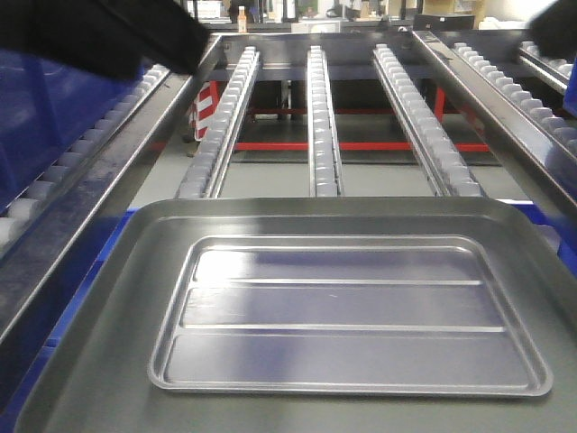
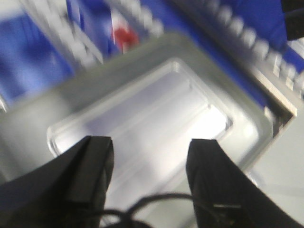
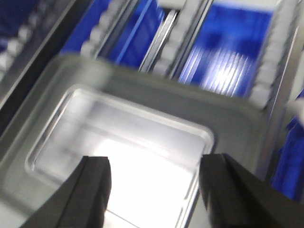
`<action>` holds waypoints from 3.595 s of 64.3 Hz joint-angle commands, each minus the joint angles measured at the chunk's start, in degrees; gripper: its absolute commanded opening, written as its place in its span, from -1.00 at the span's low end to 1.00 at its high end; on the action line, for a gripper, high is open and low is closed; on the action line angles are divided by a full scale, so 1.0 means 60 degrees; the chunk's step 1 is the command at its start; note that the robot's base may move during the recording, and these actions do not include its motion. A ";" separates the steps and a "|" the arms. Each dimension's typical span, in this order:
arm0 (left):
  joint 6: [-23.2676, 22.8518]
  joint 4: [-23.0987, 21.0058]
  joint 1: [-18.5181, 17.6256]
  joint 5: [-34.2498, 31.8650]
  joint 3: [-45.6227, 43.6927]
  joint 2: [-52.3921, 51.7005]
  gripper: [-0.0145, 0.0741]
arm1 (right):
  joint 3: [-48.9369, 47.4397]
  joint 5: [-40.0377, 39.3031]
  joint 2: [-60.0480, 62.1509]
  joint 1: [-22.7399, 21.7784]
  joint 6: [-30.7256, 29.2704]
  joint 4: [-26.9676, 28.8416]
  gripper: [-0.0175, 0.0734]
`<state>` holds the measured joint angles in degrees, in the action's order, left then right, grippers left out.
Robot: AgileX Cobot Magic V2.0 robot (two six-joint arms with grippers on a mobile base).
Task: Grab silver tray and place in blue box
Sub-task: 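Lower both grippers onto opposite short edges of the silver tray and close, then lift the silver tray up with both grippers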
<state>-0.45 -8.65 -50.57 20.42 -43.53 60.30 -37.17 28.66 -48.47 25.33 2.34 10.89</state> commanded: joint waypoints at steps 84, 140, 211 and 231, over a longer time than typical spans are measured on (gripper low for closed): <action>-0.6990 0.3226 0.0715 0.3872 -0.3955 0.5812 -0.08 | -0.2275 0.1293 -0.5606 -0.0409 0.3039 -0.1596 0.50; -0.7313 0.3204 0.0759 0.3731 -0.3955 0.6299 -0.08 | -0.2275 0.0804 -0.6755 -0.0389 0.2786 -0.1596 0.50; -0.7602 0.3551 0.0759 0.4351 -0.3978 0.6259 -0.89 | -0.2806 0.1759 -0.6472 -0.0389 0.2786 -0.1606 -0.49; -0.7421 0.4124 0.0585 0.6046 -0.5674 0.5543 -0.89 | -0.4317 0.3519 -0.5497 -0.0389 0.2786 -0.1966 -0.49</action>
<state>-45.89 12.07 -46.27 53.02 -72.50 98.14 -58.94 47.99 -85.67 23.05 19.63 0.48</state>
